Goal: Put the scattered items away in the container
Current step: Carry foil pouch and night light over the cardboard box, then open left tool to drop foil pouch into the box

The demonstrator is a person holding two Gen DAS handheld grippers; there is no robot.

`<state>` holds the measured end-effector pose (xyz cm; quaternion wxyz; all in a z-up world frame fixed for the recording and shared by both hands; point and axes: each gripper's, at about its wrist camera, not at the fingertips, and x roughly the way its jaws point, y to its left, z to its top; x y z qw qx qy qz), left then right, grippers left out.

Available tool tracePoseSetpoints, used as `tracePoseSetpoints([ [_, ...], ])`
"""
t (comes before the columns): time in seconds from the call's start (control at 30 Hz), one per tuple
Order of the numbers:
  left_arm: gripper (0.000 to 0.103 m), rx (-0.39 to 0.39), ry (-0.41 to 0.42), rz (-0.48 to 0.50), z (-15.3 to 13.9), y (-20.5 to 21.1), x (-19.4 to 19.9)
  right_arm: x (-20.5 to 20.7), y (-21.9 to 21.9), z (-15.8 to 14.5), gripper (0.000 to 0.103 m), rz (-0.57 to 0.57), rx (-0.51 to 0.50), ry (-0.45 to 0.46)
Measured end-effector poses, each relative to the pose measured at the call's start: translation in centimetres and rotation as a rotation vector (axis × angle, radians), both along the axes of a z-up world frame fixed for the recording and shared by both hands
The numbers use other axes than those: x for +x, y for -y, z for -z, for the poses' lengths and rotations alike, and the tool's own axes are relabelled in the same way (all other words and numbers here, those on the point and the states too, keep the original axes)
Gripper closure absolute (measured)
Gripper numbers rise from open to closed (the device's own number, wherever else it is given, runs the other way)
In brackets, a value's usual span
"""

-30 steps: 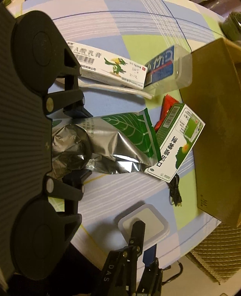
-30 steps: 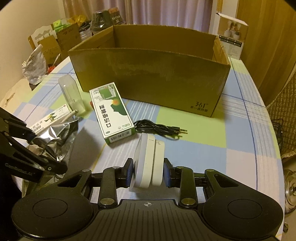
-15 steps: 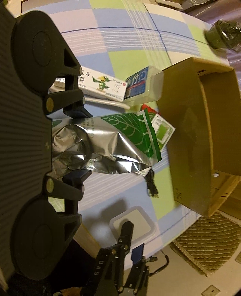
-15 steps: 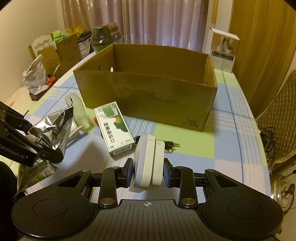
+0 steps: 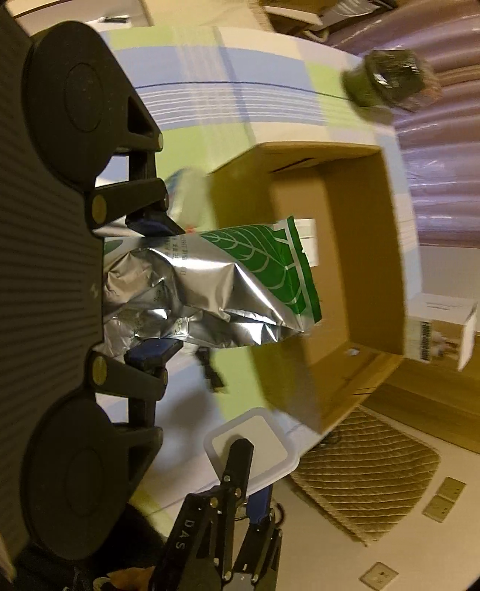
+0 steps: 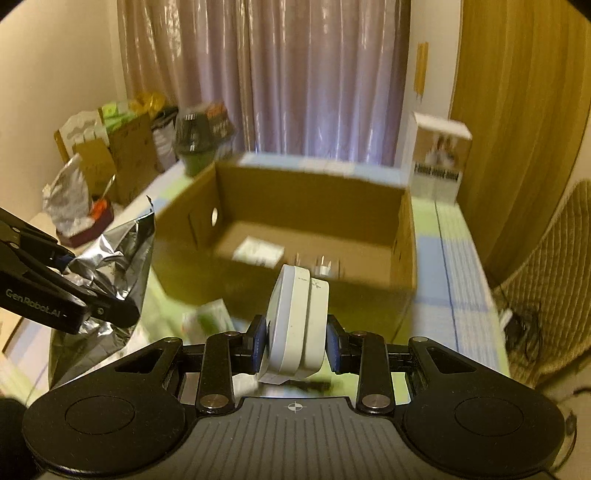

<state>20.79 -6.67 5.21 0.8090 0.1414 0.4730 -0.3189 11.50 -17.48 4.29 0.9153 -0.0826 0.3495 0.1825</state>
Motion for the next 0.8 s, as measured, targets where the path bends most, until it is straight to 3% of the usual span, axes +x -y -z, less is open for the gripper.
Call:
tracePoseSetpoints([
  [0.37,0.053,-0.049,0.057,-0.018,-4.0,4.0,8.9,8.9,-1.0,-2.8,0.067,-0.015,0.003,0.069],
  [0.8,0.053,0.023,0.068,-0.018,-1.2,7.5,16.5,15.6,-1.5,0.1,0.067,-0.005,0.007,0.028],
])
